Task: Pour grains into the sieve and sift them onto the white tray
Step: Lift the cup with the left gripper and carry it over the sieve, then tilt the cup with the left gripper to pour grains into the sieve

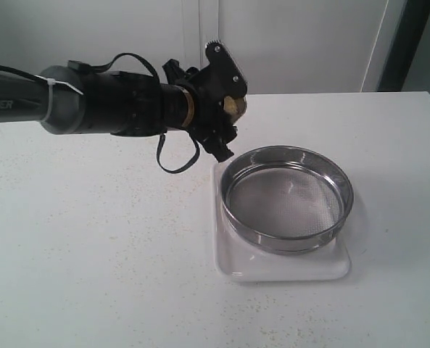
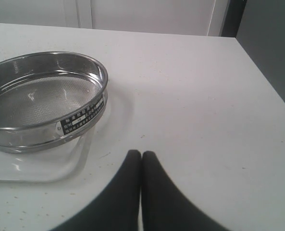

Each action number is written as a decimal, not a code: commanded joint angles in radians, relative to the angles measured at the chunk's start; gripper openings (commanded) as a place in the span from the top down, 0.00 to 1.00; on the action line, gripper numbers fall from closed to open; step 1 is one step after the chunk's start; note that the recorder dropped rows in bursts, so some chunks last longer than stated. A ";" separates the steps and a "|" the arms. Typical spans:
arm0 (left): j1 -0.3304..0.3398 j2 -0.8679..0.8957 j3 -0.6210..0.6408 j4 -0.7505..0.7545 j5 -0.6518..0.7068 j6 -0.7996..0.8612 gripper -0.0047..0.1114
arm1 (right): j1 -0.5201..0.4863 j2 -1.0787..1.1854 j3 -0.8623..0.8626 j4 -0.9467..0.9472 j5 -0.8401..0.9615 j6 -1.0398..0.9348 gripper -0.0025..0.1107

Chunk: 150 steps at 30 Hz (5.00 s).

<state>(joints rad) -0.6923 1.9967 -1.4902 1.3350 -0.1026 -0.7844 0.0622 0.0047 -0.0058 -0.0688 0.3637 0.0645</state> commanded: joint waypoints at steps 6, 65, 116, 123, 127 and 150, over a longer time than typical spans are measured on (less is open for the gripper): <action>-0.054 0.023 -0.048 0.032 0.023 0.076 0.96 | -0.001 -0.005 0.006 -0.006 -0.016 0.000 0.98; -0.158 0.147 -0.141 0.147 0.167 0.609 0.96 | -0.001 -0.005 0.006 -0.006 -0.016 0.000 0.98; -0.158 0.156 -0.103 0.154 0.146 1.123 0.96 | -0.001 -0.005 0.006 -0.006 -0.014 0.034 0.98; -0.158 0.156 -0.103 0.178 0.148 1.230 0.96 | -0.001 -0.005 0.006 -0.006 -0.014 0.034 0.98; -0.158 0.156 -0.103 0.192 0.148 1.259 0.96 | -0.001 -0.005 0.006 -0.006 -0.014 0.034 0.98; -0.158 0.156 -0.105 0.383 0.194 1.322 0.96 | -0.001 -0.005 0.006 -0.006 -0.014 0.034 0.98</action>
<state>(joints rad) -0.8471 2.1643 -1.5955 1.6699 0.0607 0.5378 0.0622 0.0047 -0.0058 -0.0688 0.3637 0.0935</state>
